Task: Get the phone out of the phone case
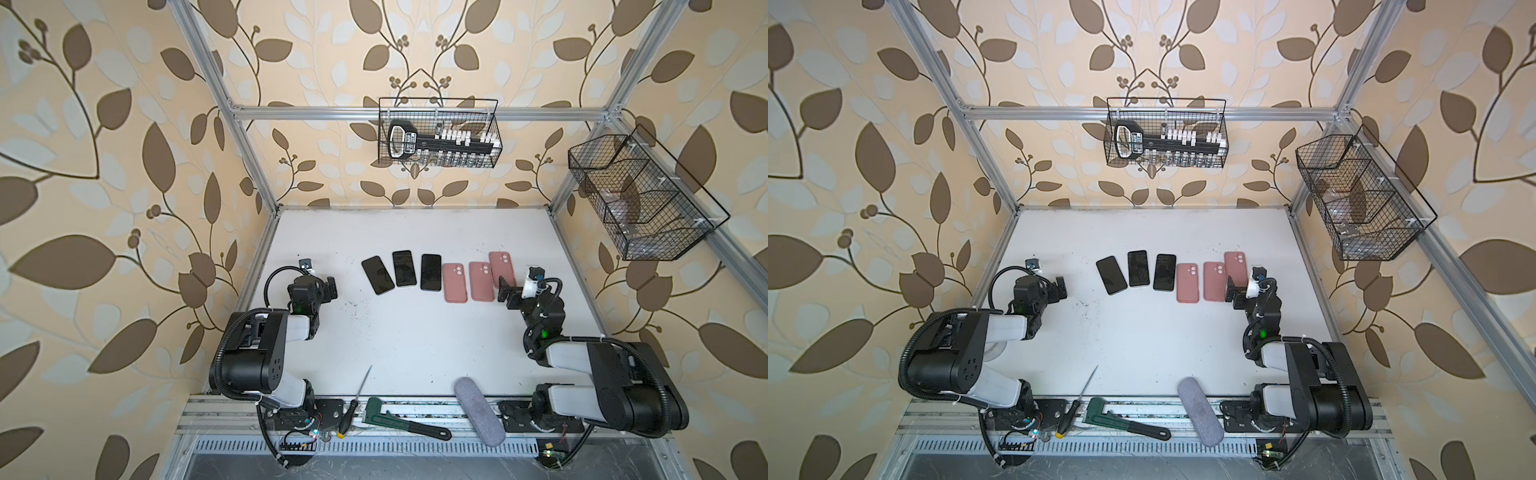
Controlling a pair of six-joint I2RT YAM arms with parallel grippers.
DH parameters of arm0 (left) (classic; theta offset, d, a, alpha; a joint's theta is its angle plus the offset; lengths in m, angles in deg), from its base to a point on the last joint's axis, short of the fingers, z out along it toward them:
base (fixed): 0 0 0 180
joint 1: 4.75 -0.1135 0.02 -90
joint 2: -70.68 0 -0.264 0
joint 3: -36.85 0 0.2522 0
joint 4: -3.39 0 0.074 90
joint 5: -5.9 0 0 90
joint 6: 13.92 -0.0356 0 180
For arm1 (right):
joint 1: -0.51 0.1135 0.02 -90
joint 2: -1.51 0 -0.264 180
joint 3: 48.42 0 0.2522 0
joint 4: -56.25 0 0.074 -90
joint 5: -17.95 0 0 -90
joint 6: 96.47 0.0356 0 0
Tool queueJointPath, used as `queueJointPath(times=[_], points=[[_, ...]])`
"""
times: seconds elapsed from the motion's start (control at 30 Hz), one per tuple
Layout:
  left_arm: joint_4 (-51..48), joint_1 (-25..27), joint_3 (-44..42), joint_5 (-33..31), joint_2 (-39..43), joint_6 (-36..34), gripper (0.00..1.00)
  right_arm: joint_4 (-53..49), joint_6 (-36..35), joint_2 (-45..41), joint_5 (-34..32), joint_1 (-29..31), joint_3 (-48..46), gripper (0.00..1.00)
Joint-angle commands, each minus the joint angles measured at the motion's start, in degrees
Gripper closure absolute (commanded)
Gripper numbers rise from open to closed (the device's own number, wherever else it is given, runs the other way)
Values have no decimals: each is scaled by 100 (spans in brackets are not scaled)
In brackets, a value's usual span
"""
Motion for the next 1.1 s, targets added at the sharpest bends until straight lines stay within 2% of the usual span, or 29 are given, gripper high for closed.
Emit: queueJointPath(times=[0.0,0.13,0.27,0.43,0.5,0.53,0.57,1.07], points=[[372,-9,-73,-43,161,-4,1,439,-51,-179,-274,91,-278,0],[411,-8,-56,-163,94,36,1,599,94,-172,-636,91,-381,0],[313,-7,8,-499,68,181,1,-86,-33,22,-444,126,104,0],[241,-9,34,-476,81,162,1,-78,-182,32,-294,212,103,0],[192,-9,69,-147,62,12,1,-82,-187,32,-287,214,103,0],[54,-9,147,305,40,-184,1,-85,-182,31,-291,214,103,0],[27,-19,174,456,28,-205,1,-86,-186,20,-291,212,103,0],[21,-26,188,384,20,-162,1,-103,-169,46,-228,170,124,0]])
